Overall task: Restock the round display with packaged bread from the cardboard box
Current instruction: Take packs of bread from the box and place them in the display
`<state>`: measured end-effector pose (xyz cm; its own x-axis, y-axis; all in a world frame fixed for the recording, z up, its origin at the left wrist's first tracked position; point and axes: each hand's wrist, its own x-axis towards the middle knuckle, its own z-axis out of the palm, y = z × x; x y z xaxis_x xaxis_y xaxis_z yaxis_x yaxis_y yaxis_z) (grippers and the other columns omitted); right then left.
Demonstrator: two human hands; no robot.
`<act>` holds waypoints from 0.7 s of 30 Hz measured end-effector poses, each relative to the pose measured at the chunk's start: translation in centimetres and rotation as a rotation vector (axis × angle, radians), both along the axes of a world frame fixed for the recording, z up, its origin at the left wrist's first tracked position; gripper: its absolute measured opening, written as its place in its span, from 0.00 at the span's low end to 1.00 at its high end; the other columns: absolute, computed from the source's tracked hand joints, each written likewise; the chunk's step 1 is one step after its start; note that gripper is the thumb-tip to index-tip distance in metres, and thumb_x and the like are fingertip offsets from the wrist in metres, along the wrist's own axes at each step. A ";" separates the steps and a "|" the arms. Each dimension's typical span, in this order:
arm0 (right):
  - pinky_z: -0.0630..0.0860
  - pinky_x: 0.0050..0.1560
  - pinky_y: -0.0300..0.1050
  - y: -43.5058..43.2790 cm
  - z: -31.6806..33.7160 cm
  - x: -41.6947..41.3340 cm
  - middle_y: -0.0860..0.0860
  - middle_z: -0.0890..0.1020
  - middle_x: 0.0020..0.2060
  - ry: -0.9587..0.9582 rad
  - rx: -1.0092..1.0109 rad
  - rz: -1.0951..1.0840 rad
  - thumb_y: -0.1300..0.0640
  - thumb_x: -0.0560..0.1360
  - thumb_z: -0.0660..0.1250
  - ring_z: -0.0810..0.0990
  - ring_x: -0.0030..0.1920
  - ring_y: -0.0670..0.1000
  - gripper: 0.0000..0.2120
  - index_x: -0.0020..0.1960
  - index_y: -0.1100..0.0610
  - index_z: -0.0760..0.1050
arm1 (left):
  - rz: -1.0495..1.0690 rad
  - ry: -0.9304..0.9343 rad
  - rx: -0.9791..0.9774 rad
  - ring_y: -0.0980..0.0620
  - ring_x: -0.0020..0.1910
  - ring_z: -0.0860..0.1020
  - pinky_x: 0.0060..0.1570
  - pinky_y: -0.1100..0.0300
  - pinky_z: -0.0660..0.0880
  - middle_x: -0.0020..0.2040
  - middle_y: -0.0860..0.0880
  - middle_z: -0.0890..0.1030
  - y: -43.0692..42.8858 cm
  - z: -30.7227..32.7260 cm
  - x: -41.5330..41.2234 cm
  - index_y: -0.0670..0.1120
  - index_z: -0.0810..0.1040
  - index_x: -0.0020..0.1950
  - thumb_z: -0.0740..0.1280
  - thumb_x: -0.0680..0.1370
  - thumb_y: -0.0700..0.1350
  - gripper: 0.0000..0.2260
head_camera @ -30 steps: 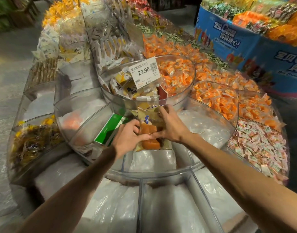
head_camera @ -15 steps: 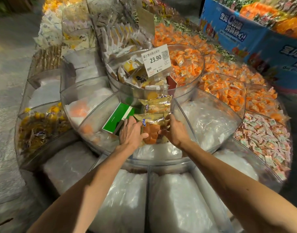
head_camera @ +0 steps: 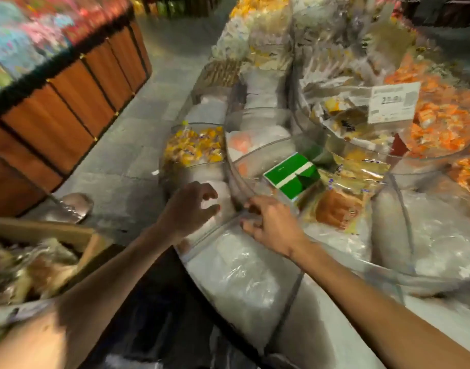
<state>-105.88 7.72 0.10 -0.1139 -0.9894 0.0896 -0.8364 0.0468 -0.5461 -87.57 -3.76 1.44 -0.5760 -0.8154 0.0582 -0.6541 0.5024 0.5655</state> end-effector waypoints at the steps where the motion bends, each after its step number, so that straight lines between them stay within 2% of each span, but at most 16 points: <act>1: 0.78 0.49 0.51 -0.9 -0.8 3.5 0.56 0.83 0.52 -0.029 0.016 0.094 0.50 0.74 0.70 0.81 0.53 0.59 0.16 0.58 0.57 0.78 | 0.082 -0.046 -0.034 0.49 0.53 0.77 0.57 0.58 0.71 0.52 0.48 0.80 0.6 -0.2 4.8 0.44 0.82 0.52 0.76 0.73 0.45 0.10; 3: 0.80 0.47 0.53 -2.3 -2.4 11.1 0.57 0.83 0.50 -0.039 0.028 0.265 0.47 0.73 0.66 0.82 0.50 0.60 0.18 0.58 0.56 0.80 | 0.317 -0.127 -0.061 0.49 0.56 0.75 0.59 0.54 0.70 0.53 0.47 0.79 2.4 -1.3 14.5 0.45 0.82 0.53 0.74 0.73 0.48 0.11; 5: 0.82 0.43 0.50 -3.1 -4.7 18.5 0.57 0.84 0.47 -0.080 0.002 0.425 0.45 0.71 0.63 0.84 0.46 0.59 0.20 0.54 0.57 0.81 | 0.608 -0.195 0.081 0.43 0.60 0.77 0.61 0.50 0.73 0.56 0.45 0.81 4.8 -3.7 23.6 0.49 0.82 0.55 0.71 0.75 0.50 0.10; 6: 0.82 0.45 0.48 -3.3 -5.7 21.7 0.56 0.85 0.48 -0.089 0.006 0.492 0.45 0.72 0.61 0.84 0.47 0.58 0.20 0.53 0.57 0.81 | 0.742 -0.206 0.174 0.41 0.60 0.77 0.60 0.49 0.74 0.57 0.44 0.81 6.1 -5.2 27.5 0.51 0.81 0.54 0.70 0.76 0.47 0.07; 8: 0.77 0.58 0.48 -4.0 -7.0 27.8 0.55 0.82 0.56 -0.073 0.101 0.622 0.47 0.76 0.60 0.80 0.59 0.56 0.20 0.58 0.58 0.79 | 0.936 -0.215 0.288 0.40 0.61 0.78 0.60 0.51 0.75 0.59 0.42 0.81 8.8 -8.6 34.0 0.51 0.81 0.53 0.69 0.77 0.43 0.06; 10: 0.70 0.67 0.48 -5.3 -8.4 32.5 0.54 0.78 0.63 -0.017 0.222 0.717 0.53 0.80 0.60 0.73 0.67 0.54 0.15 0.63 0.58 0.77 | 1.045 -0.253 0.412 0.39 0.63 0.77 0.61 0.51 0.74 0.62 0.41 0.79 10.7 -12.4 38.1 0.46 0.79 0.62 0.66 0.80 0.46 0.12; 12: 0.71 0.65 0.49 -7.2 -10.0 36.5 0.55 0.79 0.60 0.014 0.278 0.749 0.57 0.82 0.59 0.73 0.65 0.54 0.12 0.60 0.60 0.77 | 1.077 -0.276 0.515 0.40 0.63 0.76 0.61 0.51 0.73 0.64 0.41 0.78 11.4 -15.6 40.9 0.43 0.75 0.67 0.65 0.80 0.48 0.17; 15: 0.73 0.58 0.50 -10.5 -12.2 41.6 0.57 0.80 0.54 0.091 0.364 0.741 0.58 0.82 0.56 0.77 0.58 0.57 0.10 0.54 0.61 0.75 | 1.038 -0.245 0.543 0.42 0.64 0.74 0.62 0.50 0.72 0.65 0.41 0.76 9.7 -19.2 43.9 0.43 0.70 0.71 0.66 0.80 0.47 0.21; 18: 0.72 0.50 0.48 -13.9 -13.6 46.0 0.56 0.80 0.53 0.175 0.426 0.710 0.55 0.82 0.59 0.78 0.55 0.57 0.10 0.56 0.60 0.75 | 1.028 -0.211 0.555 0.40 0.71 0.66 0.70 0.49 0.68 0.71 0.40 0.67 7.3 -21.5 46.5 0.43 0.61 0.77 0.72 0.76 0.48 0.34; 20: 0.72 0.51 0.46 -15.7 -14.3 48.4 0.56 0.79 0.55 0.231 0.492 0.718 0.53 0.81 0.63 0.78 0.58 0.57 0.12 0.59 0.60 0.74 | 0.943 -0.180 0.638 0.39 0.74 0.61 0.74 0.47 0.62 0.74 0.41 0.63 6.4 -22.4 47.9 0.45 0.55 0.79 0.74 0.74 0.51 0.40; 21: 0.72 0.55 0.47 -16.5 -14.8 49.4 0.57 0.78 0.58 0.268 0.531 0.734 0.52 0.80 0.65 0.76 0.60 0.57 0.15 0.61 0.60 0.73 | 0.900 -0.123 0.717 0.40 0.75 0.61 0.74 0.47 0.61 0.75 0.42 0.62 6.1 -22.6 48.5 0.47 0.53 0.80 0.75 0.73 0.53 0.44</act>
